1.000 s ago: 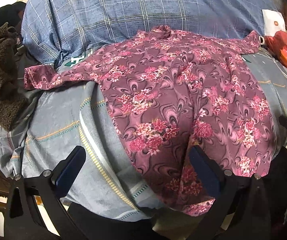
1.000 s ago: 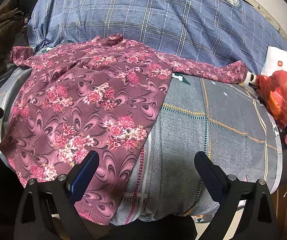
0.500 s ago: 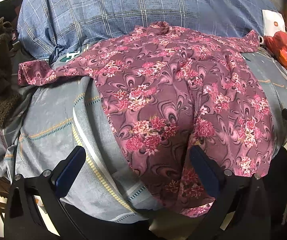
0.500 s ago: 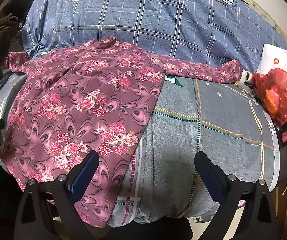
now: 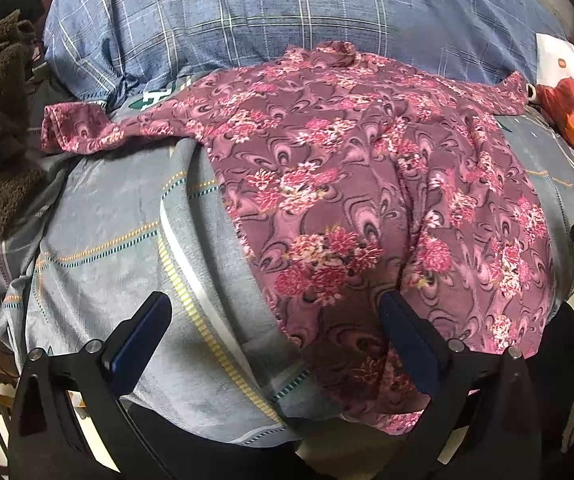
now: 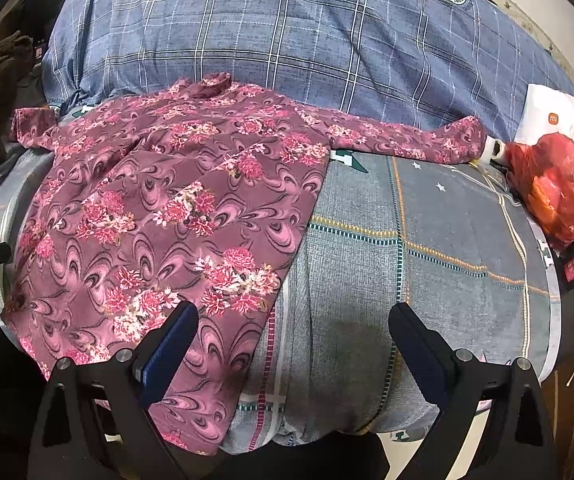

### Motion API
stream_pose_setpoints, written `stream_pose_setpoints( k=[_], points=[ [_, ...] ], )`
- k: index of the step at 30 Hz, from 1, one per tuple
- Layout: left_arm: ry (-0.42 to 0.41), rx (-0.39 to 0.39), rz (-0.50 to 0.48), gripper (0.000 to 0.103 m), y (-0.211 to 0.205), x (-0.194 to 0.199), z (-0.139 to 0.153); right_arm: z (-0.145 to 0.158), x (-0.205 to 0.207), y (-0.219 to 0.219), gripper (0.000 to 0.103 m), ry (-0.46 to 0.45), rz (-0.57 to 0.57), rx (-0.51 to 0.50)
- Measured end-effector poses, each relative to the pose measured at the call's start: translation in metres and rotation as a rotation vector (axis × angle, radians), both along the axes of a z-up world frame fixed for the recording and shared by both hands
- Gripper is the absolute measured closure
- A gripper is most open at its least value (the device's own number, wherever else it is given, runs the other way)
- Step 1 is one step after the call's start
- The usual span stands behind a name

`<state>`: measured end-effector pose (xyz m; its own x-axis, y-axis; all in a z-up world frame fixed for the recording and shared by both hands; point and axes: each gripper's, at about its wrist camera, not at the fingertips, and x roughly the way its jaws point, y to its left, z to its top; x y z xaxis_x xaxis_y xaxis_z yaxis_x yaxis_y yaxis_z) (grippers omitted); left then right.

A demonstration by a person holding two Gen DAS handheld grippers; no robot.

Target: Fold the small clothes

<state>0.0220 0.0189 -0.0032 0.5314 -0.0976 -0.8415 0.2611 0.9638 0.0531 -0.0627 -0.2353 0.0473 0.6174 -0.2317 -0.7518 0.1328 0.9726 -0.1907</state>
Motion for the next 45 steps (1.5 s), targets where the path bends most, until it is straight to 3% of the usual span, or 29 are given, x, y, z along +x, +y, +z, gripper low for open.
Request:
stream_pose_setpoints(
  k=[16, 21, 25, 30, 33, 34, 36, 37, 38, 42, 45],
  points=[
    [0.018, 0.028, -0.003, 0.0, -0.008, 0.006, -0.003, -0.011, 0.002, -0.006, 0.008, 0.01, 0.018, 0.041],
    [0.061, -0.02, 0.024, 0.0, 0.0, 0.014, -0.005, -0.015, 0.001, -0.016, 0.012, 0.008, 0.013, 0.086],
    [0.077, -0.036, 0.088, 0.0, 0.018, 0.023, -0.006, -0.025, 0.002, -0.029, 0.029, 0.035, 0.012, 0.186],
    [0.097, -0.063, 0.159, 0.0, 0.038, 0.029, -0.008, -0.042, 0.007, -0.021, 0.032, 0.076, 0.072, 0.284],
    [0.118, -0.071, 0.185, 0.0, 0.045, 0.031, -0.011, -0.054, 0.013, -0.006, 0.041, 0.107, 0.124, 0.308],
    [0.125, -0.07, 0.191, 0.0, 0.046, 0.032, -0.012, -0.057, 0.014, -0.004, 0.053, 0.113, 0.133, 0.311],
    [0.132, -0.067, 0.201, 0.0, 0.048, 0.032, -0.013, -0.061, 0.013, 0.003, 0.06, 0.105, 0.149, 0.285],
    [0.133, -0.064, 0.207, 0.0, 0.049, 0.033, -0.013, -0.061, 0.011, 0.007, 0.073, 0.095, 0.163, 0.259],
    [0.135, -0.064, 0.211, 0.0, 0.05, 0.033, -0.013, -0.061, 0.011, 0.007, 0.099, 0.093, 0.173, 0.249],
    [0.156, -0.076, 0.229, 0.0, 0.053, 0.036, -0.012, -0.048, 0.002, -0.004, 0.099, 0.036, 0.187, 0.295],
    [0.174, -0.096, 0.228, 0.0, 0.052, 0.037, -0.011, -0.019, -0.016, -0.03, 0.1, -0.068, 0.163, 0.35]
  ],
)
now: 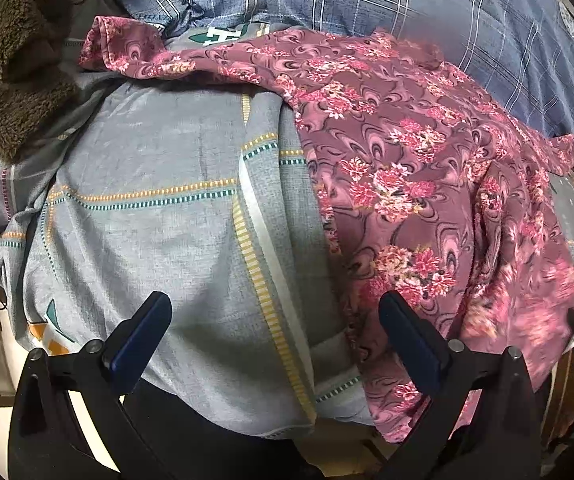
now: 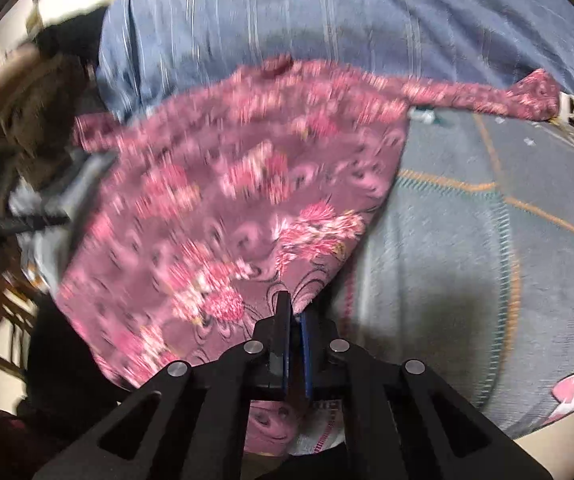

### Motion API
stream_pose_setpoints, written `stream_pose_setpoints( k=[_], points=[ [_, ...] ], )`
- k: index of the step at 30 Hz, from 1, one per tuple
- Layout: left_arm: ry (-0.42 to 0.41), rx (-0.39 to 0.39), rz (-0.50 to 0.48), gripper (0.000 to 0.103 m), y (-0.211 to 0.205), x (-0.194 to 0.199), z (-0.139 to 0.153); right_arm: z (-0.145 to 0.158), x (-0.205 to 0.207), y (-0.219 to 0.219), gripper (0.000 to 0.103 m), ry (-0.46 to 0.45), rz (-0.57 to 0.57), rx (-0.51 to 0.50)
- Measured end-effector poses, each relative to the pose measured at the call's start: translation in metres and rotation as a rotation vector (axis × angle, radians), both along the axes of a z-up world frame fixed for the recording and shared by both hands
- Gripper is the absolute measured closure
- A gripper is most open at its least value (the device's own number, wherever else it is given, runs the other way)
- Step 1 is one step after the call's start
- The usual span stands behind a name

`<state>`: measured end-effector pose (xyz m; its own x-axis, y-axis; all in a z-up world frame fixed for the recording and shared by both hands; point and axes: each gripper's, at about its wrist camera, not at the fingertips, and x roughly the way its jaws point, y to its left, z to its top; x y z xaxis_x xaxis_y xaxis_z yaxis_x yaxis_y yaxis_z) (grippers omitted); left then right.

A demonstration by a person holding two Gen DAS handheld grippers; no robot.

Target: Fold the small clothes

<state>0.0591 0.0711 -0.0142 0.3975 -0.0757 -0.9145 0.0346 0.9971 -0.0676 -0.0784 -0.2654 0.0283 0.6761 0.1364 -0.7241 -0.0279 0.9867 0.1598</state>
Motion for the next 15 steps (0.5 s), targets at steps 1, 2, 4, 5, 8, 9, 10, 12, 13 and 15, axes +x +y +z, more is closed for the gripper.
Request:
stream_pose_setpoints(
  k=[1, 2, 4, 5, 8, 9, 10, 12, 13, 15],
  points=[
    [0.004, -0.006, -0.002, 0.0, -0.001, 0.0, 0.0, 0.007, -0.003, -0.008, 0.1, -0.024, -0.022, 0.006],
    [0.014, -0.017, -0.004, 0.0, -0.002, 0.0, -0.001, 0.018, -0.008, -0.027, 0.1, -0.058, -0.072, 0.006],
    [0.045, -0.043, -0.014, 0.0, -0.007, 0.0, -0.006, 0.023, -0.01, -0.058, 0.1, -0.071, -0.147, 0.006],
    [0.062, -0.057, -0.022, 0.0, -0.01, -0.001, -0.008, 0.021, -0.01, -0.07, 0.1, -0.064, -0.18, 0.005],
    [0.136, -0.095, -0.064, 0.0, -0.024, -0.009, -0.022, 0.004, -0.004, -0.101, 0.099, -0.011, -0.257, 0.025],
    [0.157, -0.102, -0.077, 0.0, -0.029, -0.011, -0.026, -0.002, -0.004, -0.106, 0.099, 0.0, -0.265, 0.05],
    [0.18, -0.11, -0.088, 0.0, -0.033, -0.015, -0.031, -0.006, -0.005, -0.107, 0.099, 0.002, -0.263, 0.066],
    [0.221, -0.126, -0.098, 0.0, -0.039, -0.021, -0.04, -0.01, -0.005, -0.104, 0.099, 0.004, -0.257, 0.06],
    [0.249, -0.139, -0.096, 0.0, -0.041, -0.024, -0.046, -0.012, -0.004, -0.101, 0.099, 0.005, -0.251, 0.053],
    [0.227, -0.118, -0.091, 0.0, -0.046, -0.029, -0.046, -0.016, -0.001, -0.102, 0.099, 0.015, -0.245, 0.059]
  ],
)
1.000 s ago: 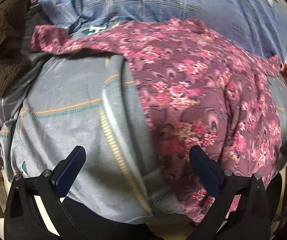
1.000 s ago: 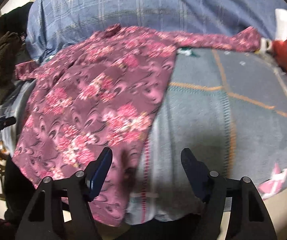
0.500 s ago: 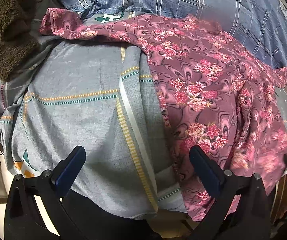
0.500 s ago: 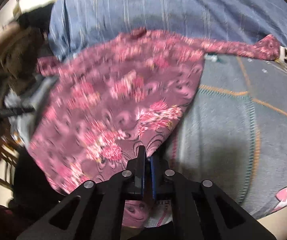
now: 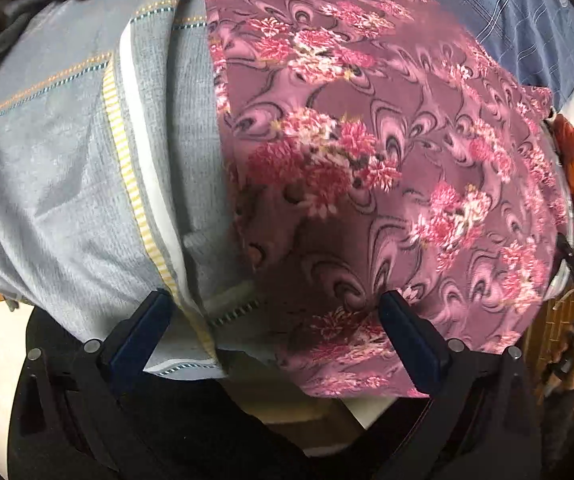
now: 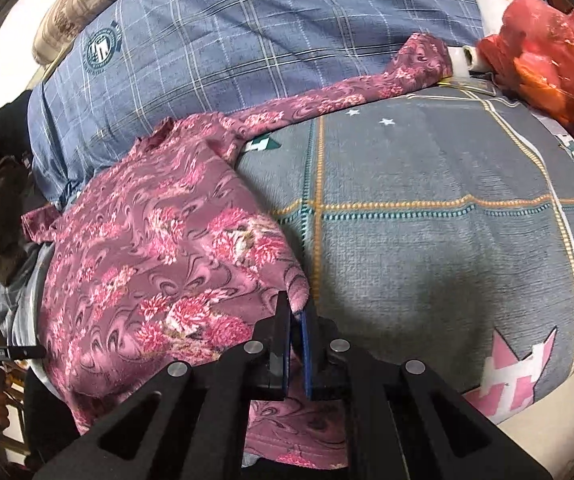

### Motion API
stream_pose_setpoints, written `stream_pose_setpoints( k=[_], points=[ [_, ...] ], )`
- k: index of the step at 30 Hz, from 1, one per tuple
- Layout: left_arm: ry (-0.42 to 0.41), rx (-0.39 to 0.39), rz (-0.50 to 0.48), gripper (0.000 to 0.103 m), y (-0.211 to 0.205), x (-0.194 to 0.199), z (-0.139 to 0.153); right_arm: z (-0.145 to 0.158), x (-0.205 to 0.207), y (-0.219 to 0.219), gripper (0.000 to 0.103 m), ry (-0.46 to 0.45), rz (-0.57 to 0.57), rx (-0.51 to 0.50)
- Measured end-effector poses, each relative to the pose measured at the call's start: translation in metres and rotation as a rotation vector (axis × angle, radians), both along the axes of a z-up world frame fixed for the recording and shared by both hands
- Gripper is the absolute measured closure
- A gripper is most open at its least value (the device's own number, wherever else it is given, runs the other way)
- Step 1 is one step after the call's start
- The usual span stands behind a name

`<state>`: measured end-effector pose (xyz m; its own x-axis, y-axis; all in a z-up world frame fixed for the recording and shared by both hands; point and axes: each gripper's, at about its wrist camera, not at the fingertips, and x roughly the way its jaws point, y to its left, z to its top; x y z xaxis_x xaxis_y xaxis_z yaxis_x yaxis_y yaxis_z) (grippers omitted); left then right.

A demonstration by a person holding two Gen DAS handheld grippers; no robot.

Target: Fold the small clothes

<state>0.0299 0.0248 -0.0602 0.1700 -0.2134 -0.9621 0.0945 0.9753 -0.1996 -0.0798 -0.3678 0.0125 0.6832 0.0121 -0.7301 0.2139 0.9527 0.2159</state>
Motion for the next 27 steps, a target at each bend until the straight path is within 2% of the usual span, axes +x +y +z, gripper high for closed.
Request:
stream_pose_setpoints(
  k=[1, 2, 3, 4, 5, 9, 12, 14, 16, 17, 20, 22, 23, 25, 27],
  points=[
    [-0.016, -0.003, -0.013, 0.002, -0.004, -0.002, 0.002, -0.002, 0.002, -0.001, 0.099, 0.006, 0.001, 0.003],
    [-0.031, -0.012, -0.022, 0.015, -0.007, -0.005, 0.006, -0.004, 0.003, 0.001, 0.099, 0.01, 0.0, 0.002],
    [-0.049, -0.022, -0.026, 0.041, -0.009, -0.007, 0.01, -0.004, 0.0, -0.001, 0.099, 0.01, 0.0, 0.003],
    [-0.064, -0.043, -0.045, 0.063, -0.012, -0.008, 0.016, -0.005, -0.001, -0.001, 0.099, 0.01, -0.001, 0.007],
    [-0.061, -0.053, -0.064, 0.1, -0.016, -0.007, 0.02, -0.005, -0.001, -0.001, 0.099, 0.011, 0.0, 0.009],
    [-0.067, -0.082, -0.031, 0.099, -0.002, 0.004, 0.041, 0.007, -0.007, 0.002, 0.099, -0.014, 0.022, 0.052],
    [-0.155, -0.125, 0.017, 0.099, 0.027, 0.011, 0.085, 0.038, -0.027, 0.003, 0.099, -0.092, 0.062, 0.136],
    [-0.192, -0.116, 0.017, 0.099, 0.04, 0.012, 0.105, 0.048, -0.036, 0.008, 0.1, -0.105, 0.074, 0.143],
    [-0.174, -0.087, 0.007, 0.098, 0.039, 0.016, 0.101, 0.042, -0.038, 0.012, 0.1, -0.073, 0.067, 0.12],
    [-0.152, -0.07, -0.001, 0.097, 0.04, 0.016, 0.092, 0.03, -0.036, 0.013, 0.1, -0.028, 0.055, 0.106],
    [-0.043, 0.0, -0.007, 0.095, 0.044, 0.014, 0.051, -0.008, -0.03, 0.01, 0.101, 0.094, 0.009, 0.126],
    [-0.01, -0.007, 0.006, 0.095, 0.048, 0.013, 0.041, -0.013, -0.027, 0.012, 0.101, 0.131, 0.018, 0.097],
    [-0.02, -0.024, 0.009, 0.095, 0.051, 0.016, 0.046, -0.008, -0.025, 0.016, 0.098, 0.133, 0.038, 0.079],
    [-0.09, -0.046, 0.016, 0.095, 0.054, 0.024, 0.07, 0.015, -0.017, 0.023, 0.095, 0.087, 0.056, 0.026],
    [-0.161, -0.055, 0.001, 0.087, 0.048, 0.038, 0.095, 0.035, -0.003, 0.027, 0.095, 0.023, 0.092, 0.038]
  ],
)
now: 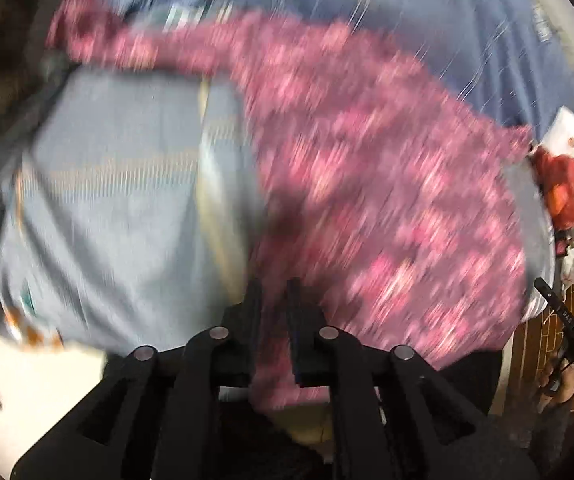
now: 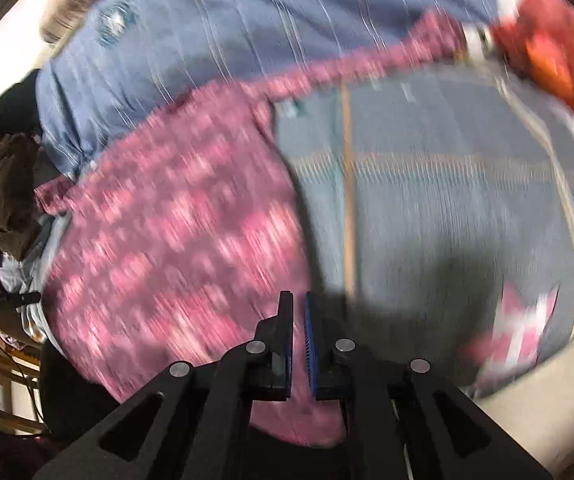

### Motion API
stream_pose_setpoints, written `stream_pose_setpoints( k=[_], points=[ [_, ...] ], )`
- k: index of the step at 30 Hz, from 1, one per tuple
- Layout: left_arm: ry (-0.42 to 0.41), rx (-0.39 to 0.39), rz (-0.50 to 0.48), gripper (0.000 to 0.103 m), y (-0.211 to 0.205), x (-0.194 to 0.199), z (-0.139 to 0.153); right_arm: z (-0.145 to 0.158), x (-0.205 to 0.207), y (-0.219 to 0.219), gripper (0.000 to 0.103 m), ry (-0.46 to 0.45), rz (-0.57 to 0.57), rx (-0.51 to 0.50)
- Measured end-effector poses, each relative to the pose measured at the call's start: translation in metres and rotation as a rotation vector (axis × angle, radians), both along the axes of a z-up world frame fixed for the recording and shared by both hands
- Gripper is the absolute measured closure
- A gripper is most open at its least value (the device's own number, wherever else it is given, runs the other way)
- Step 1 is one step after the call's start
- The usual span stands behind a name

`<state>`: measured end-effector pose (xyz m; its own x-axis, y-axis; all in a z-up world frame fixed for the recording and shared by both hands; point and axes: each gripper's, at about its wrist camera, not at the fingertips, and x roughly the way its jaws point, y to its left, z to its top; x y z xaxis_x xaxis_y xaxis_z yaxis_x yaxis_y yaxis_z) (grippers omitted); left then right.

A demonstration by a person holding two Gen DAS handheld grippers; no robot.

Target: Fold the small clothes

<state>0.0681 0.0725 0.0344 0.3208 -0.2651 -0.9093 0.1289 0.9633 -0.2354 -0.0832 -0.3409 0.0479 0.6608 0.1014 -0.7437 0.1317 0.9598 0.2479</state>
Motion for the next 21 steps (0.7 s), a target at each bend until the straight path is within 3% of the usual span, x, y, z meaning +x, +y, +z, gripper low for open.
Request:
stream_pose_setpoints(
  k=[1, 3, 5, 8, 12, 13, 14, 16, 20, 21],
  points=[
    [-0.044, -0.008, -0.009, 0.081, -0.009, 0.012, 0.013, 0.012, 0.012, 0.004, 0.094, -0.04, 0.021, 0.018],
    [-0.102, 0.005, -0.019, 0.051, -0.026, 0.033, 0.023, 0.024, 0.038, 0.013, 0.089, -0.077, 0.059, 0.034],
    [-0.141, 0.03, -0.032, 0.049, -0.046, 0.055, 0.021, 0.025, 0.066, 0.022, 0.084, -0.086, 0.076, 0.014],
    [-0.115, 0.053, -0.048, 0.048, -0.069, 0.083, -0.003, 0.006, 0.11, 0.033, 0.084, -0.05, 0.085, -0.029],
    [-0.054, 0.138, -0.051, 0.048, -0.088, 0.098, -0.052, -0.044, 0.143, 0.033, 0.087, 0.1, 0.089, -0.053],
    [-0.049, 0.153, -0.055, 0.046, -0.09, 0.099, -0.058, -0.039, 0.141, 0.028, 0.086, 0.051, 0.098, -0.014],
    [-0.104, 0.167, -0.065, 0.042, -0.092, 0.095, -0.055, -0.03, 0.142, 0.016, 0.087, 0.033, 0.105, 0.038],
    [-0.125, 0.193, -0.11, 0.041, -0.098, 0.093, -0.054, -0.009, 0.144, -0.018, 0.086, -0.026, 0.047, 0.094],
    [-0.134, 0.165, -0.112, 0.037, -0.091, 0.093, -0.055, 0.021, 0.158, -0.148, 0.058, -0.129, -0.289, 0.127],
    [-0.136, 0.15, -0.108, 0.036, -0.087, 0.092, -0.054, 0.022, 0.163, -0.188, 0.058, -0.136, -0.389, 0.139]
  ],
)
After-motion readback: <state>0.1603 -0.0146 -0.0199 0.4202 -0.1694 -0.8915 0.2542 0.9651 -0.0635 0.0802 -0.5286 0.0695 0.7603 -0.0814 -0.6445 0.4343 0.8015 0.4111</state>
